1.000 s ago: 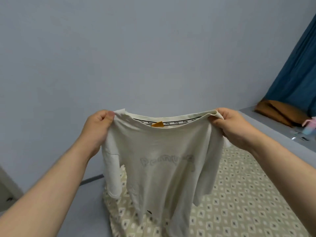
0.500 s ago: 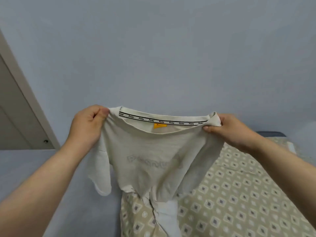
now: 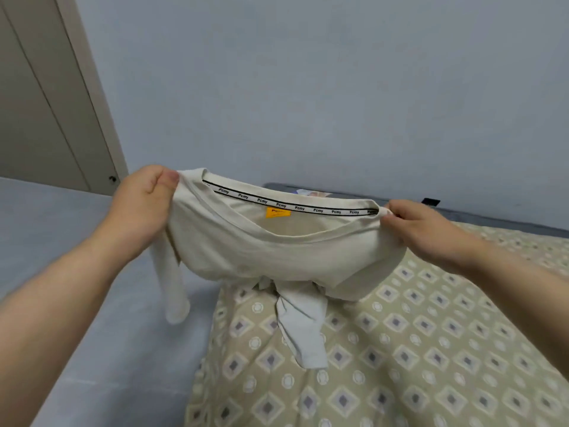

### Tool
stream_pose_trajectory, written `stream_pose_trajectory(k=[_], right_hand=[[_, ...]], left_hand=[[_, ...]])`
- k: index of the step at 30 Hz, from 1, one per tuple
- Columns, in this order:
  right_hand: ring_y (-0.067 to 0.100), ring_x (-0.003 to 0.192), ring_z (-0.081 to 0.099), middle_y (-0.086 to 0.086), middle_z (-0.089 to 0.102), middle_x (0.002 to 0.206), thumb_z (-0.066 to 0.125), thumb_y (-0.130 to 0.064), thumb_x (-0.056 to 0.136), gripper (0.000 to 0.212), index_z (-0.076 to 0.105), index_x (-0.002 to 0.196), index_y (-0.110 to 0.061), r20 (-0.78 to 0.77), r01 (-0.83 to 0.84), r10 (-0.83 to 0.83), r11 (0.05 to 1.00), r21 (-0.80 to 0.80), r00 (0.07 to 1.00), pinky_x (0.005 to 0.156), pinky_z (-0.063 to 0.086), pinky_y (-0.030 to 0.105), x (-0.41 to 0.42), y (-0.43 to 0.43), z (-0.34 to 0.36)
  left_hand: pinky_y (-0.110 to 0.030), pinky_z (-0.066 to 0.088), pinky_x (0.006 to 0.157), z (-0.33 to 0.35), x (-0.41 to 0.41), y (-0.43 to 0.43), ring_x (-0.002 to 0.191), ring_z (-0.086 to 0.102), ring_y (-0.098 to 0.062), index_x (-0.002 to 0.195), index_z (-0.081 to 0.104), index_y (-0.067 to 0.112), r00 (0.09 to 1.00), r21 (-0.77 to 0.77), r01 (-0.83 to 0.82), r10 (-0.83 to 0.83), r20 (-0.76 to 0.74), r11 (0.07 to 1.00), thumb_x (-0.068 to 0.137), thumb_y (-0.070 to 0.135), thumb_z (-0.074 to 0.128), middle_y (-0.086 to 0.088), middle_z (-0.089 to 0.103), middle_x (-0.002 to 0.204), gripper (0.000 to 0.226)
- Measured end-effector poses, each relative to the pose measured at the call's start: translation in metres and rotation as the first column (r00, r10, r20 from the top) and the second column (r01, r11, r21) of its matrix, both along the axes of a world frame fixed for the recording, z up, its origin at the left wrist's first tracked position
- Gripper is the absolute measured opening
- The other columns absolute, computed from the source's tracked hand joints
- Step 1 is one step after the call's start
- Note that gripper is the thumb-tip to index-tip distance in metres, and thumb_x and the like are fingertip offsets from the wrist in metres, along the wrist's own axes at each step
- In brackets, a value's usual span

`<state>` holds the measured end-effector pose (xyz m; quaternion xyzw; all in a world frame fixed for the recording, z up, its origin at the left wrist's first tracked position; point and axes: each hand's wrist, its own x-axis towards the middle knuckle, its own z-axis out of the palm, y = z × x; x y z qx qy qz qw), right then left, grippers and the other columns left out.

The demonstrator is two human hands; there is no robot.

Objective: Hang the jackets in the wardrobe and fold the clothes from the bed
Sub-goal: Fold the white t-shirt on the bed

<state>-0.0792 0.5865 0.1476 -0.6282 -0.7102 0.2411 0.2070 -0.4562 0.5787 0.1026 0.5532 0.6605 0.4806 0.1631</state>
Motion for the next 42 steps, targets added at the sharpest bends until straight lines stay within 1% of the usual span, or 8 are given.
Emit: stream_pose_trajectory(k=[6,17,20,25,29,34,38,42], right_hand=[[0.028,0.085,0.052,0.005,0.058,0.088,0.041,-0.027,0.105,0.021,0.053,0.094,-0.013,0.188,-0.007,-0.049,0.958,0.286,0.981,0.067,0.035,0.037,0.03,-0.062,0.044],[0.024,0.077,0.043,0.004,0.052,0.079,0.049,-0.03,0.102,0.023,0.054,0.087,-0.014,0.105,-0.007,-0.108,0.663,0.749,0.989,0.065,0.026,0.035,0.096,-0.187,0.184],[0.025,0.076,0.045,0.005,0.052,0.077,0.05,-0.034,0.101,0.026,0.054,0.084,-0.014,0.122,-0.052,-0.095,0.543,0.838,0.988,0.065,0.028,0.036,0.119,-0.228,0.234],[0.025,0.075,0.043,0.009,0.05,0.077,0.047,-0.039,0.097,0.028,0.051,0.082,-0.016,0.139,-0.085,-0.145,0.327,0.941,0.98,0.065,0.028,0.035,0.158,-0.281,0.315],[0.028,0.08,0.046,0.011,0.053,0.08,0.051,-0.035,0.1,0.029,0.055,0.084,-0.01,0.104,-0.023,-0.22,0.343,0.939,0.97,0.067,0.031,0.036,0.184,-0.281,0.343],[0.032,0.078,0.051,0.007,0.058,0.076,0.053,-0.038,0.098,0.035,0.053,0.072,-0.014,0.197,0.038,-0.287,0.646,0.762,0.938,0.065,0.036,0.036,0.205,-0.226,0.267],[0.029,0.08,0.057,0.0,0.055,0.072,0.054,-0.044,0.097,0.038,0.059,0.07,-0.017,0.35,0.111,-0.283,0.892,0.437,0.893,0.062,0.037,0.033,0.217,-0.176,0.14],[0.021,0.06,0.053,0.002,0.051,0.058,0.06,-0.032,0.093,0.038,0.053,0.06,-0.015,0.194,0.278,-0.269,0.96,-0.02,0.943,0.053,0.032,0.029,0.216,-0.143,-0.007]], left_hand=[[-0.034,0.023,0.062,0.054,0.029,-0.09,0.072,0.042,-0.022,0.074,0.045,0.01,0.996,0.05,-0.006,0.01,-0.089,0.999,0.106,0.023,0.039,-0.001,0.046,0.072,0.035],[-0.028,0.029,0.06,0.202,0.097,-0.224,0.08,0.037,-0.017,0.093,0.048,-0.009,0.998,0.271,-0.056,0.055,0.011,0.961,0.094,0.006,0.037,-0.005,0.043,0.084,0.019],[-0.014,0.033,0.06,0.249,0.123,-0.253,0.086,0.041,-0.017,0.093,0.051,0.004,0.984,0.527,-0.161,0.176,0.022,0.834,0.095,0.004,0.036,0.006,0.044,0.081,0.016],[-0.027,0.031,0.073,0.32,0.149,-0.272,0.088,0.043,-0.014,0.097,0.049,0.015,0.963,0.808,-0.14,0.268,-0.023,0.572,0.099,0.017,0.037,-0.006,0.049,0.096,0.013],[-0.026,0.026,0.069,0.345,0.171,-0.256,0.085,0.044,-0.02,0.096,0.058,0.003,0.939,0.826,-0.118,0.332,-0.087,0.551,0.101,0.023,0.039,-0.008,0.052,0.094,0.027],[-0.032,0.029,0.071,0.277,0.189,-0.194,0.09,0.045,-0.033,0.067,0.052,0.021,0.867,0.627,0.02,0.298,-0.398,0.779,0.098,0.029,0.051,-0.01,0.042,0.082,0.032],[-0.031,0.038,0.061,0.156,0.2,-0.153,0.081,0.06,-0.03,0.073,0.065,0.02,0.804,0.059,-0.039,0.067,-0.591,0.997,0.096,0.048,0.053,-0.001,0.057,0.072,0.039],[-0.022,0.026,0.043,0.024,0.218,-0.13,0.051,0.053,-0.034,0.067,0.055,0.0,0.98,-0.468,0.013,-0.104,-0.169,0.883,0.098,0.029,0.058,-0.019,0.053,0.055,0.043]])
